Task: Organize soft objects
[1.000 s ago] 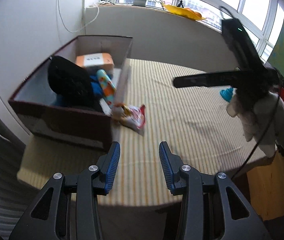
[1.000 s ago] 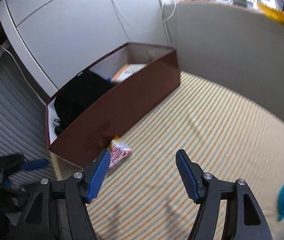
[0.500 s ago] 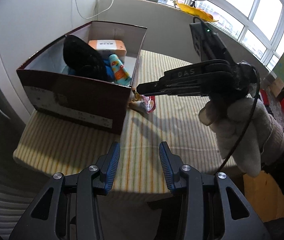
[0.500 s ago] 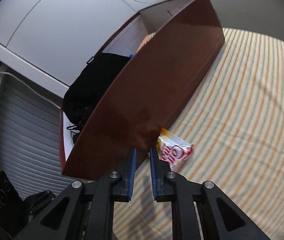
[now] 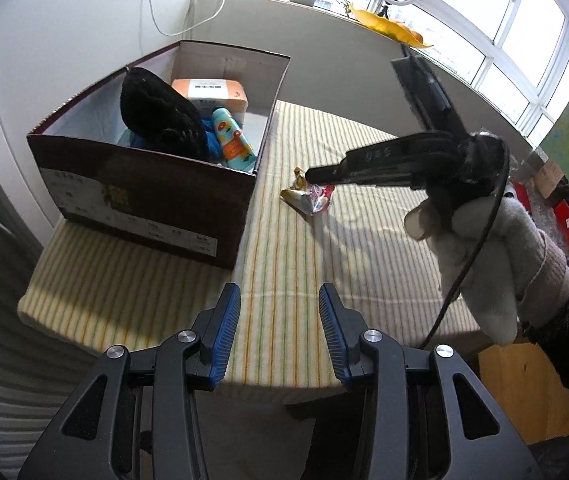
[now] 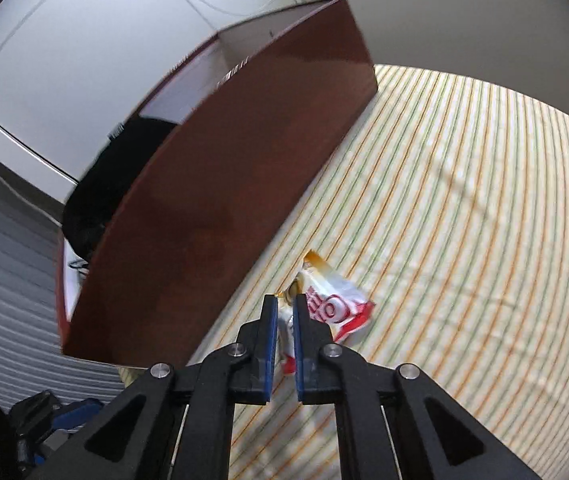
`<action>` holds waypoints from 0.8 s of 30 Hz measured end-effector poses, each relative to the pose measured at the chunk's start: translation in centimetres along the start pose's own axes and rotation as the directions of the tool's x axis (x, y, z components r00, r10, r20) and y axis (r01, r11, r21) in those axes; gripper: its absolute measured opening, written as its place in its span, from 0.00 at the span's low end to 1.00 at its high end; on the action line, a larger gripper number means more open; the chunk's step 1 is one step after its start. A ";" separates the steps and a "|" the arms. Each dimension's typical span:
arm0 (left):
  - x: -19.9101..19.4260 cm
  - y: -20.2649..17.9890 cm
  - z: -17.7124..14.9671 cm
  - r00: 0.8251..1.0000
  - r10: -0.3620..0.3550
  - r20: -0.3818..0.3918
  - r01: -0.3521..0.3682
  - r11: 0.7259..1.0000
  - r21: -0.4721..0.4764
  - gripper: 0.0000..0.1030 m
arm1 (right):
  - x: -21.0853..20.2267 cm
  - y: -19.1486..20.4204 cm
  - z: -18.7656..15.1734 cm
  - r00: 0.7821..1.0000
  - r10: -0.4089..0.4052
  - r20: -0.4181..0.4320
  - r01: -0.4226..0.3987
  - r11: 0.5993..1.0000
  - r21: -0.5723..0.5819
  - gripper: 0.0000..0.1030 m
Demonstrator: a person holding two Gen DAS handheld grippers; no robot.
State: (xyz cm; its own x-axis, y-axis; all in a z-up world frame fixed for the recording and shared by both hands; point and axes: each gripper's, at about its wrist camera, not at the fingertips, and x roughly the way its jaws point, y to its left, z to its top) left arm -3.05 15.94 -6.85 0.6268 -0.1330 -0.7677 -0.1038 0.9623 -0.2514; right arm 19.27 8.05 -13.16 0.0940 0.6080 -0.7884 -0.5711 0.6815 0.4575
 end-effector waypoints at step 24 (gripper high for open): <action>3.4 -5.1 1.0 0.998 -0.024 -0.049 0.029 0.995 0.095 0.38 | 1.0 0.8 0.5 0.984 -0.164 -0.074 0.138 0.952 -0.275 0.07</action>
State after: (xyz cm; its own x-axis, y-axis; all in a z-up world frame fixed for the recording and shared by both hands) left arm 0.37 10.78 -7.61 0.5904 -0.1677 -0.7895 -0.0118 0.9763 -0.2162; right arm 19.33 9.45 -13.35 0.1256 0.4557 -0.8812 -0.7544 0.6208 0.2135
